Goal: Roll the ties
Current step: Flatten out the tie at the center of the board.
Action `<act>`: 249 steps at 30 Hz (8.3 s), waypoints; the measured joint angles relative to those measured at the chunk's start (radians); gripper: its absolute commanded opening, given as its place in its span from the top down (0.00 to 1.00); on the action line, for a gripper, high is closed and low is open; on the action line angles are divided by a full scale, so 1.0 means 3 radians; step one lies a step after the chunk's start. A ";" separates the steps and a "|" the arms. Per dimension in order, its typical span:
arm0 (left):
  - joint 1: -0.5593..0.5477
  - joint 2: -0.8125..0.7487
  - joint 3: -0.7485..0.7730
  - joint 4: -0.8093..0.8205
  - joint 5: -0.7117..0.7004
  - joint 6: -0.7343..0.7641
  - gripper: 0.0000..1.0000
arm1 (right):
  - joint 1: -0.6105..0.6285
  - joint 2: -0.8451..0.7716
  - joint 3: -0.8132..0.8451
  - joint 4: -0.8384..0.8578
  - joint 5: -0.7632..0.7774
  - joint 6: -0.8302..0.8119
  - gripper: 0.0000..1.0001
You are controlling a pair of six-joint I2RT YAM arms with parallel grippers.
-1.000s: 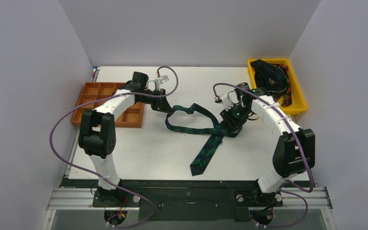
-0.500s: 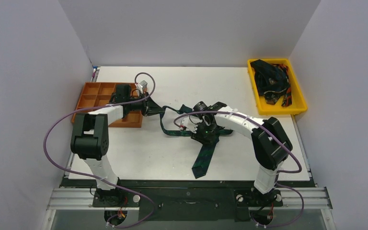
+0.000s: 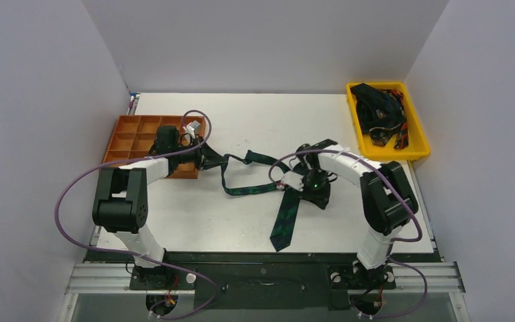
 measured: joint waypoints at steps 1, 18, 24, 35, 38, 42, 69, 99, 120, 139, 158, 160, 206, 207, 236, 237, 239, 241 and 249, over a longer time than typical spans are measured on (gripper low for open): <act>0.0001 0.0000 0.0000 0.0013 -0.0013 -0.0013 1.00 | -0.0155 -0.0046 0.0094 -0.0076 -0.0099 0.0050 0.72; 0.0001 0.0046 0.0136 0.0041 -0.0047 -0.0022 1.00 | -0.1134 -0.0113 0.0122 0.0763 -0.1390 0.2818 0.60; 0.0001 0.0046 0.0136 0.0038 -0.0047 -0.0011 1.00 | -0.1064 -0.0076 -0.0178 0.1239 -0.1509 0.3404 0.60; 0.0006 0.0046 0.0136 -0.0051 -0.0046 0.0111 0.99 | -0.0885 0.0092 -0.0252 0.1858 -0.1584 0.3992 0.70; 0.0018 0.0046 0.0136 -0.0092 -0.0046 0.0158 0.99 | -0.0804 0.0127 -0.0252 0.1952 -0.1558 0.4053 0.84; 0.0051 0.0046 0.0136 -0.0160 -0.0047 0.0210 0.98 | -0.0710 0.0175 -0.0248 0.2021 -0.1464 0.4107 1.00; -0.1008 -0.0559 0.0806 -0.2059 -0.1256 0.3815 0.20 | -0.0874 -0.0397 0.0746 -0.0473 -0.0427 0.1194 1.00; 0.0385 -0.0337 0.1380 -0.3037 -0.0548 0.3541 1.00 | -0.1714 -0.0820 0.0170 -0.0748 0.0205 0.0160 1.00; -0.0793 -0.0366 0.0985 -0.3052 -0.1408 0.4368 0.31 | -0.1629 -0.0237 0.0383 -0.0731 0.0216 -0.0210 1.00; -0.1578 0.0031 0.0612 -0.2884 -0.2505 0.4918 1.00 | -0.1690 -0.0544 0.0097 -0.0774 0.0280 -0.0455 1.00; -0.0601 -0.0046 0.1068 -0.4648 -0.1996 0.5929 0.98 | -0.1383 0.0097 0.0673 -0.0921 0.0296 -0.0848 1.00; -0.0562 0.0074 0.1066 -0.4601 -0.2056 0.5942 0.95 | -0.1303 0.0207 0.0717 -0.0833 0.0305 -0.0849 1.00; -0.0346 -0.0362 0.1021 -0.3916 -0.2141 0.5271 0.04 | -0.2313 0.0571 0.0609 0.0056 -0.0350 0.1924 0.67; -0.0346 -0.0365 0.1021 -0.3909 -0.2145 0.5261 0.04 | -0.2313 0.0570 0.0607 0.0058 -0.0350 0.1924 0.67; -0.0346 -0.0431 0.0987 -0.3821 -0.2234 0.5208 0.03 | -0.2267 0.0359 0.0315 0.0178 -0.0384 0.2074 0.96; -0.0346 -0.0431 0.0987 -0.3820 -0.2234 0.5208 0.03 | -0.2267 0.0359 0.0314 0.0188 -0.0374 0.2078 0.99; -0.0346 -0.0431 0.0987 -0.3820 -0.2243 0.5208 0.03 | -0.2267 0.0359 0.0314 0.0198 -0.0352 0.2084 1.00; -0.0346 -0.0431 0.0987 -0.3820 -0.2255 0.5208 0.03 | -0.2267 0.0359 0.0314 0.0196 -0.0341 0.2088 1.00; -0.0346 -0.0431 0.0987 -0.3801 -0.2295 0.5207 0.03 | -0.2271 0.0296 0.0315 0.0145 -0.0277 0.2023 1.00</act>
